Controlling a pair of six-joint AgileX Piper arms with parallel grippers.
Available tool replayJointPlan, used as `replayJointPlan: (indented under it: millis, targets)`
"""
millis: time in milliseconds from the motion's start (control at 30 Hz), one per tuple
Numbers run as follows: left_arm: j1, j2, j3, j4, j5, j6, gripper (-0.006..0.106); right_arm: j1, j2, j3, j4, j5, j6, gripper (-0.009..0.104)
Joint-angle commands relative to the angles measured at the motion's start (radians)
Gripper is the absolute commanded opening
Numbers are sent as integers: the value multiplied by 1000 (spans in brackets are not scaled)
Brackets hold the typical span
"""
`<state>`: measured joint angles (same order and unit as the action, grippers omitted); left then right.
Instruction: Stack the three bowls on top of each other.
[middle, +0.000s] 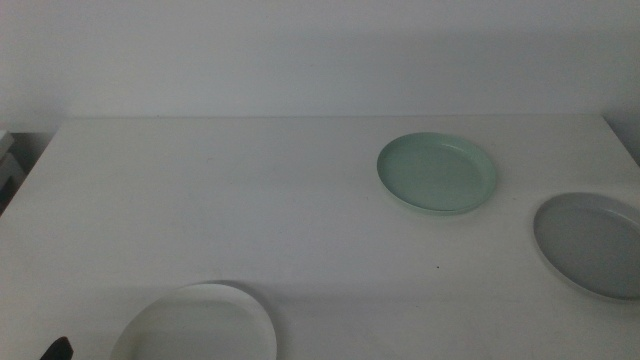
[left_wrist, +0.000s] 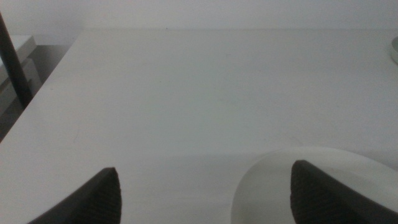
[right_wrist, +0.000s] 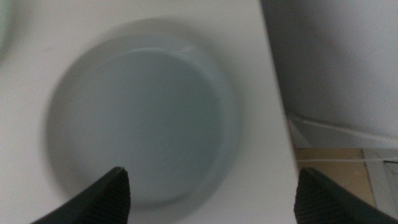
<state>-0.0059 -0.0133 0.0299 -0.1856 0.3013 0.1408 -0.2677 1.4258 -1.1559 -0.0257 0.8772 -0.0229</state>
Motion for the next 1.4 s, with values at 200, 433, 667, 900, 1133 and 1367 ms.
replayJointPlan:
  millis: [200, 433, 667, 900, 1133, 1367]
  targets:
    - [-2, -14, 6, -5, -76, -9, 89, -76, 268, -155, -37, -110, -41, 69]
    - [-2, -14, 6, -5, -76, -9, 89, -76, 446, -163, -44, -192, -41, 60]
    - [-2, -14, 6, -5, -76, -9, 89, -76, 532, -163, -37, -203, -41, 49]
    - [-2, -14, 6, -5, -76, -9, 89, -76, 542, -161, -22, -183, -43, 1]
    - [-2, -14, 6, -5, -76, -9, 89, -50, 430, -161, -25, -130, -37, 0]
    - [-2, -14, 6, -5, -76, -9, 89, 70, 193, -157, 31, -28, -34, 0]
